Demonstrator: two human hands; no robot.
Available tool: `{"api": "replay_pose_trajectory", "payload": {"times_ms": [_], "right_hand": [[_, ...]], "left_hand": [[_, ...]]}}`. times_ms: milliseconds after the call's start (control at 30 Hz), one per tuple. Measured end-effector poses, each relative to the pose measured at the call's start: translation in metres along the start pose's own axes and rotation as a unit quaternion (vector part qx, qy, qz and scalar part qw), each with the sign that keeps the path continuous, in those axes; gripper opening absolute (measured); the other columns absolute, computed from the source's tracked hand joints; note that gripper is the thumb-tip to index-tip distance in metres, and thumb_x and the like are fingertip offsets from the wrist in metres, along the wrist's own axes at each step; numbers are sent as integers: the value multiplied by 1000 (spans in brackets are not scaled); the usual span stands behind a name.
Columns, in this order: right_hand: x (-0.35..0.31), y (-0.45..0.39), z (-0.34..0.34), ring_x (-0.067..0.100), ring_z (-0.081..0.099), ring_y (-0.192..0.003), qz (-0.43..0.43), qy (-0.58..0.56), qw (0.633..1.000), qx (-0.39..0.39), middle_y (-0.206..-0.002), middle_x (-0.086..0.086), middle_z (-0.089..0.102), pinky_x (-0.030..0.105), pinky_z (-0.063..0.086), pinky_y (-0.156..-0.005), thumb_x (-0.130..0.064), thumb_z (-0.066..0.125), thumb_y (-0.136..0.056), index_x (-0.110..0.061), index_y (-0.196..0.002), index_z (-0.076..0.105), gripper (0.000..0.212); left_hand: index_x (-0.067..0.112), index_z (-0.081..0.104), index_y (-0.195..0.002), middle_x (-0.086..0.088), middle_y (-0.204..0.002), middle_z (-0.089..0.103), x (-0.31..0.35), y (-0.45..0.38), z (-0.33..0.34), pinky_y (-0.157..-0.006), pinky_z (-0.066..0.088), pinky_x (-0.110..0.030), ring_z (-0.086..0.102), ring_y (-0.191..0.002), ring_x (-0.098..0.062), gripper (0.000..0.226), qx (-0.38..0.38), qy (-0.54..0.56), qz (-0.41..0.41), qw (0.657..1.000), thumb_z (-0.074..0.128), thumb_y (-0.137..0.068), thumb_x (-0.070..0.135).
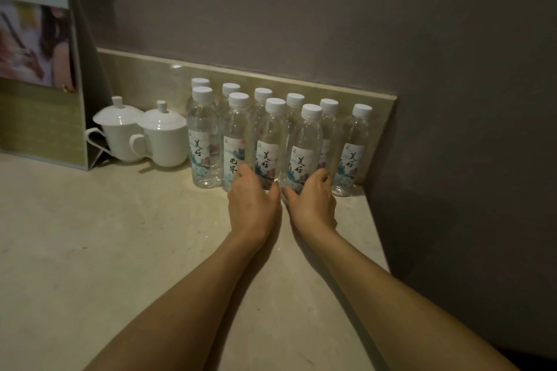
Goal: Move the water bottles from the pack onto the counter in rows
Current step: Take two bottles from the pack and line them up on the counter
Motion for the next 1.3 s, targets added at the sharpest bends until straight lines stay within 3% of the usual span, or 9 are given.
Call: {"api": "replay_pose_trajectory", "payload": {"times_ms": [133, 367, 733, 933, 1300], "right_hand": [[-2, 1, -1, 36, 55, -115, -4, 5, 1000, -3, -133, 13, 48, 46, 48, -84, -40, 68, -85, -9, -130, 35, 64], [-1, 2, -2, 36, 51, -121, -12, 15, 1000, -18, -139, 13, 44, 44, 46, -88, -39, 65, -88, -6, -136, 35, 66], [-1, 4, -2, 36, 54, -118, 5, 5, 1000, -10, -138, 12, 45, 44, 49, -83, -40, 65, -88, -8, -135, 35, 64], [-5, 7, 1, 37, 53, -118, -3, 18, 1000, -8, -137, 13, 43, 49, 50, -88, -41, 63, -89, -8, -136, 33, 65], [-7, 3, 1, 38, 50, -122, 10, 10, 999, -31, -140, 17, 41, 50, 47, -96, -37, 63, -90, -3, -138, 30, 68]], "left_hand": [[5, 47, -119, -15, -116, 64, 1, 1, 0, -85, 50, -40, 62, -107, -32, 47, 2, -1, -8, 1000, 72, -85, 28], [7, 48, -113, -14, -108, 66, -2, -1, -1, -81, 50, -41, 63, -100, -33, 43, -4, -1, -10, 1000, 72, -85, 28], [8, 47, -112, -13, -107, 66, -4, -3, 2, -76, 46, -33, 64, -99, -31, 40, -10, -4, 5, 1000, 72, -86, 27], [6, 44, -116, -15, -113, 64, -3, -3, 3, -84, 51, -40, 63, -105, -32, 45, -13, -1, 11, 1000, 72, -86, 25], [6, 45, -115, -16, -114, 65, -2, -5, 2, -83, 52, -38, 63, -106, -32, 47, -6, 1, 19, 1000, 75, -84, 24]]}}
Point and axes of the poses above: each hand's wrist, its own y-axis away from the middle knuckle, its own z-axis out of the palm, x = y × z, the point moved 7 cm from there along -y, towards the middle knuckle
